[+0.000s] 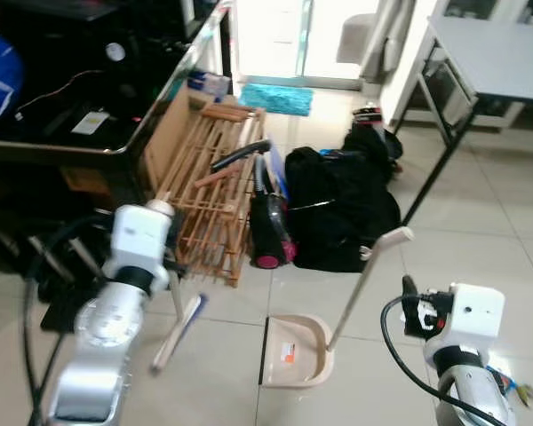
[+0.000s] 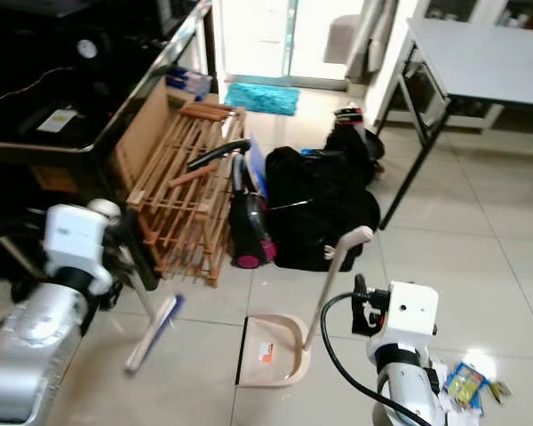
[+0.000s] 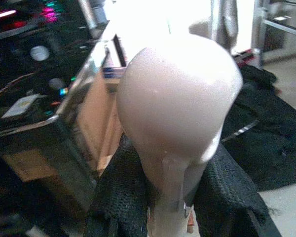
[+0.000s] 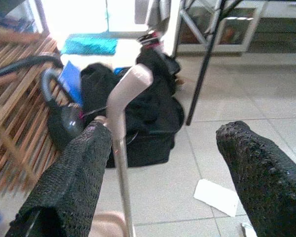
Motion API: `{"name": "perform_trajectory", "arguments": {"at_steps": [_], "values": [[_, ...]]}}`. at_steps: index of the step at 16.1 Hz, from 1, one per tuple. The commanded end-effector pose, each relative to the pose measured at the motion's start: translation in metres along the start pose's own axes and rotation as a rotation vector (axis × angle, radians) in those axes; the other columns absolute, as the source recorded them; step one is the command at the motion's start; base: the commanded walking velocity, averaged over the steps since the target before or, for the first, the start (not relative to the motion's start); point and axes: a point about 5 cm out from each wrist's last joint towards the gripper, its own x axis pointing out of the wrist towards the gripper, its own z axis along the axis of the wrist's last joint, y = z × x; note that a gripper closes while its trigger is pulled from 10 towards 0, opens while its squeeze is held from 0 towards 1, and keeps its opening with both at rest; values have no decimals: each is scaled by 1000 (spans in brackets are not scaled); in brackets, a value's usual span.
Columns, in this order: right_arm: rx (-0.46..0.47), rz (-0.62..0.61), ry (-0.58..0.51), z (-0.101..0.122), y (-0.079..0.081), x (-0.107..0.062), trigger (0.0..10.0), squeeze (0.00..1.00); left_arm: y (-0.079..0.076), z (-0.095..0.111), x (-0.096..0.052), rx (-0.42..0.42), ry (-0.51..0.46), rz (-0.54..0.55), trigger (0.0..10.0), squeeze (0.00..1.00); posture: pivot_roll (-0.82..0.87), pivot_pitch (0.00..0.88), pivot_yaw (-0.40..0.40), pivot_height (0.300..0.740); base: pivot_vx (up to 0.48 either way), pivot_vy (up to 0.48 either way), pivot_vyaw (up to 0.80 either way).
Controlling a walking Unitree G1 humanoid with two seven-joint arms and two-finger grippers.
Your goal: Sweep floor
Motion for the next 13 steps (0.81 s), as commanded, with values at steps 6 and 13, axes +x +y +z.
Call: {"name": "perform_trajectory", "arguments": {"at_steps": [6, 13], "values": [[-58, 147, -23, 6, 9, 3, 10000, 0, 5, 18, 6, -49, -115, 0, 10000, 0, -50, 4, 7, 740, 0, 0, 0], [-4, 116, -7, 6, 12, 20, 10000, 0, -11, 12, 8, -35, -98, -77, 10000, 0, -47, 7, 21, 740, 0, 0, 0]]}}
